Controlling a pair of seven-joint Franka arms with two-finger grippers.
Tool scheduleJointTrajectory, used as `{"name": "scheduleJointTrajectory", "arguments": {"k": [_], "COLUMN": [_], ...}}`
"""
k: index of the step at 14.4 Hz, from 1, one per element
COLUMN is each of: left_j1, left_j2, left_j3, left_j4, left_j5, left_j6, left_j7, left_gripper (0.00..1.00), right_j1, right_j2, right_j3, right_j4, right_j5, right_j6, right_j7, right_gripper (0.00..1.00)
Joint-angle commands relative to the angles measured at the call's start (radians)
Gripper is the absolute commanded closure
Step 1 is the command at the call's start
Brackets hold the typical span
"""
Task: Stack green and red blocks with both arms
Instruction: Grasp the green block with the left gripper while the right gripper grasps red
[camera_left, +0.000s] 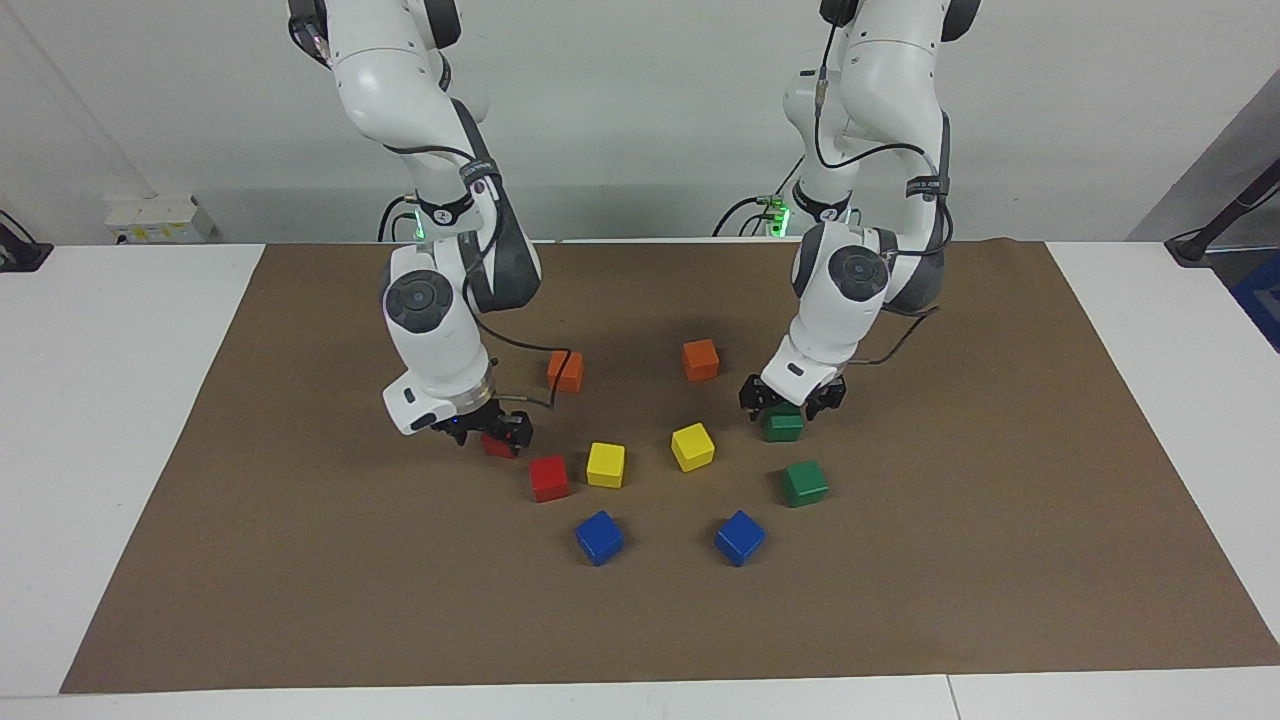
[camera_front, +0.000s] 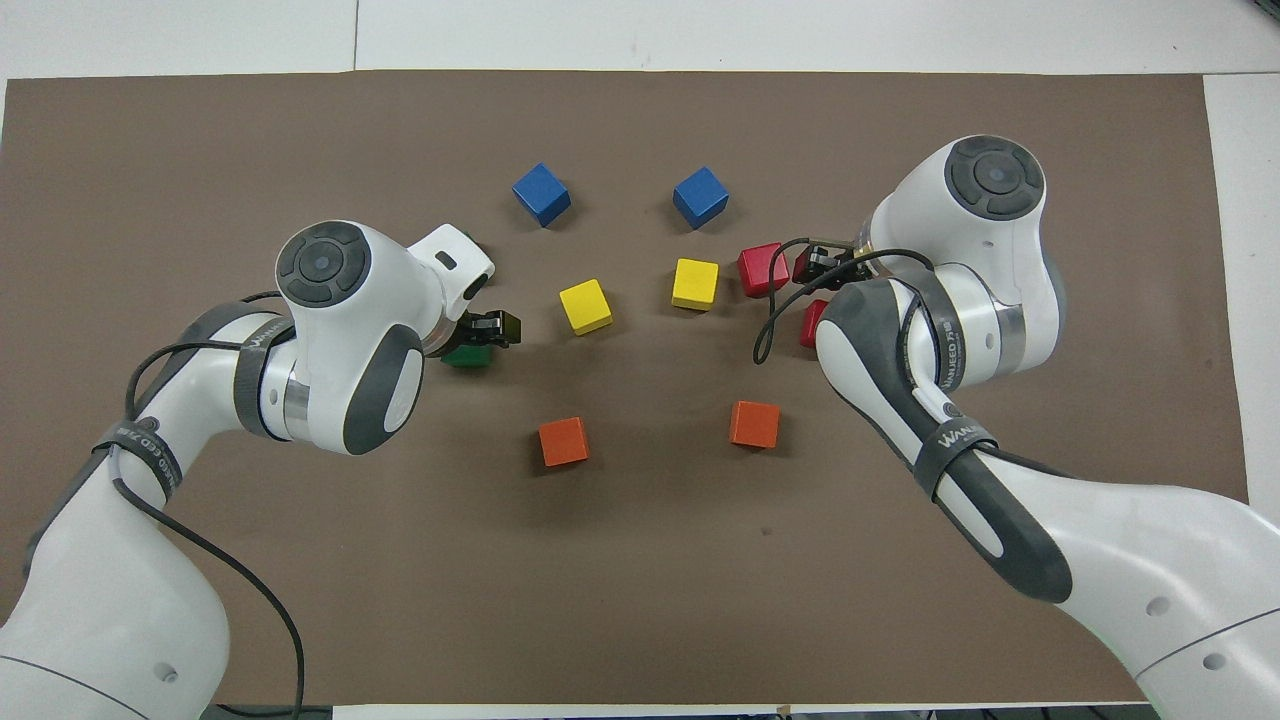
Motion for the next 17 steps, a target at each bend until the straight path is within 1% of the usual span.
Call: {"name": "scheduleJointTrajectory", "arguments": {"k": [1, 3, 4, 5, 6, 7, 8, 9, 12, 14, 16, 17], "left_j1": [-0.027, -0.032, -0.032, -0.032, -0.032, -0.032, -0.032, -0.030, -0.027, -0.015, 0.014, 0.044], "left_j2": [0.030, 0.031, 0.031, 0.031, 0.030, 0.030, 0.030, 0.028, 0.022, 0.007, -0.039, -0.068], "left_j3": [0.019, 0.020, 0.020, 0.020, 0.020, 0.020, 0.020, 0.020, 0.022, 0.025, 0.028, 0.026], "left_j4": [0.011, 0.009, 0.008, 0.008, 0.006, 0.006, 0.003, 0.002, 0.005, 0.015, 0.020, 0.020], "left_j5": [-0.006, -0.003, 0.011, 0.014, 0.015, 0.021, 0.044, 0.054, 0.054, 0.054, 0.054, 0.054], "left_j6": [0.030, 0.027, 0.025, 0.024, 0.019, 0.015, 0.012, 0.006, 0.004, -0.022, -0.057, -0.079], "left_j7": [-0.011, -0.008, -0.009, -0.009, -0.009, -0.009, -0.009, -0.009, -0.019, -0.016, -0.009, -0.003], "left_gripper": [0.00, 0.00, 0.02, 0.10, 0.25, 0.52, 0.89, 1.00, 1.00, 1.00, 1.00, 1.00], "right_j1": [-0.008, -0.007, -0.005, -0.004, -0.002, 0.001, 0.001, 0.003, 0.006, 0.006, 0.006, 0.006], "right_j2": [-0.039, -0.044, -0.047, -0.049, -0.050, -0.050, -0.052, -0.052, -0.062, -0.064, -0.066, -0.066], "right_j3": [0.008, 0.008, 0.008, 0.008, 0.008, 0.008, 0.007, 0.008, 0.008, 0.008, 0.008, 0.008], "right_j4": [-0.055, -0.075, -0.079, -0.081, -0.082, -0.087, -0.088, -0.092, -0.142, -0.154, -0.156, -0.161], "right_j5": [0.003, 0.002, 0.003, 0.001, 0.002, 0.003, 0.003, 0.003, 0.002, 0.003, 0.001, 0.001], "right_j6": [0.028, 0.034, 0.037, 0.037, 0.037, 0.037, 0.039, 0.043, 0.112, 0.123, 0.125, 0.125], "right_j7": [0.026, 0.029, 0.041, 0.045, 0.045, 0.046, 0.046, 0.046, 0.048, 0.046, 0.046, 0.046], "right_gripper": [0.10, 0.10, 0.10, 0.10, 0.10, 0.10, 0.10, 0.10, 0.10, 0.10, 0.11, 0.12]}}
